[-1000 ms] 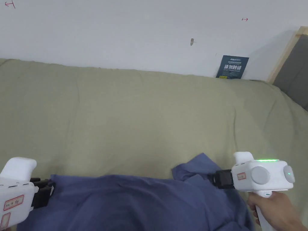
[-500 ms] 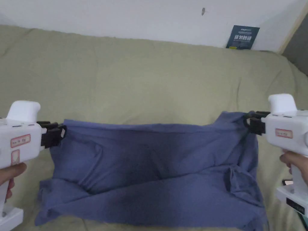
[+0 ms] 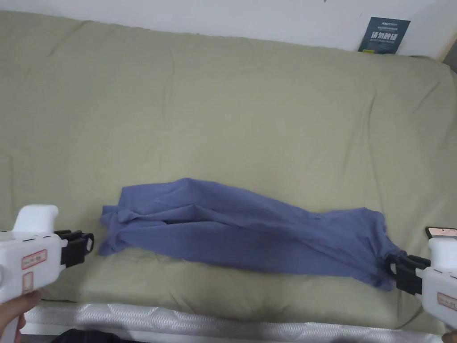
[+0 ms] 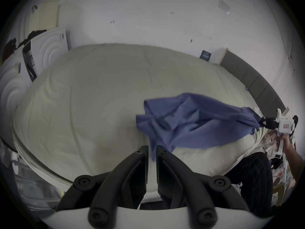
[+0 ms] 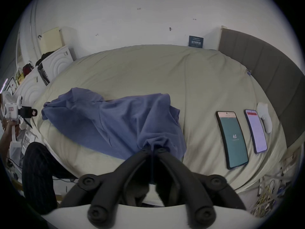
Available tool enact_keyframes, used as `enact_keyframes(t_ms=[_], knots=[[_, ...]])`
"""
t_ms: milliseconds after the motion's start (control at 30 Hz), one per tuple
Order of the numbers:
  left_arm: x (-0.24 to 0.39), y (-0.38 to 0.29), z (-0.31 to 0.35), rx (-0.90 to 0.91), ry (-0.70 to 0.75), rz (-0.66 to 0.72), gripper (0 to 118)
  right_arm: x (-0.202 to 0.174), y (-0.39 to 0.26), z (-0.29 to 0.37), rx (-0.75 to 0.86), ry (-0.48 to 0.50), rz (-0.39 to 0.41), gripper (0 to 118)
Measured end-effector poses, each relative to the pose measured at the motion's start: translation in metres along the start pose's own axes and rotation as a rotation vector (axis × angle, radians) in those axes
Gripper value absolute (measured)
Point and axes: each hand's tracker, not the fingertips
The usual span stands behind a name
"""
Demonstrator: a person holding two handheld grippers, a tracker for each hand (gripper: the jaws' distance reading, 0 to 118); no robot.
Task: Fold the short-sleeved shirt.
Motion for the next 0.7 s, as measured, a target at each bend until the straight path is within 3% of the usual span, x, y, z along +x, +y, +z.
enact_keyframes(t_ms=[33,67,100,133,167,200,233,300,400,433,467,500,533,567,600,633,700], knots=[[0.000,0.000,-0.001,0.002,0.003,0.010,11,0.001,0.000,-0.001,-0.005,-0.012,-0.009,30],[0.002,0.001,0.001,0.007,0.008,0.024,13,0.002,-0.001,0.000,-0.034,-0.021,-0.034,79],[0.003,0.000,0.010,0.032,-0.008,0.037,24,0.008,-0.001,0.000,-0.060,-0.010,-0.059,109],[0.004,-0.001,0.024,0.084,-0.031,0.039,45,0.009,-0.004,0.011,-0.037,0.004,-0.068,118],[0.005,-0.003,0.036,0.120,-0.055,0.032,81,0.006,-0.005,0.024,0.021,0.016,-0.084,118],[0.008,-0.006,0.051,0.166,-0.082,0.028,102,0.001,-0.006,0.040,0.049,0.014,-0.091,118],[0.010,-0.009,0.062,0.204,-0.093,0.026,114,-0.007,-0.003,0.061,0.076,0.030,-0.090,118],[0.013,-0.018,0.081,0.282,-0.114,0.022,118,-0.027,-0.009,0.093,0.173,0.094,-0.104,118],[0.017,-0.024,0.087,0.239,-0.100,0.065,118,-0.061,-0.018,0.121,0.218,0.203,-0.126,116],[0.018,-0.025,0.086,0.214,-0.082,0.086,118,-0.074,-0.022,0.127,0.238,0.226,-0.137,104],[0.011,-0.027,0.078,0.207,-0.070,0.096,113,-0.085,-0.025,0.133,0.267,0.243,-0.152,58],[0.010,-0.026,0.073,0.186,-0.068,0.105,86,-0.096,-0.025,0.134,0.274,0.226,-0.163,5],[0.009,-0.024,0.069,0.170,-0.075,0.103,27,-0.106,-0.024,0.134,0.263,0.213,-0.164,0],[0.009,-0.020,0.062,0.147,-0.062,0.110,0,-0.116,-0.025,0.137,0.298,0.182,-0.170,0],[0.008,-0.021,0.052,0.066,0.007,0.125,0,-0.122,-0.024,0.138,0.299,0.253,-0.204,0],[0.001,-0.014,0.043,0.100,-0.059,0.132,0,-0.125,-0.020,0.137,0.298,0.298,-0.231,0],[-0.013,-0.001,0.026,0.066,-0.158,0.224,0,-0.139,-0.014,0.137,0.299,0.276,-0.204,0]])
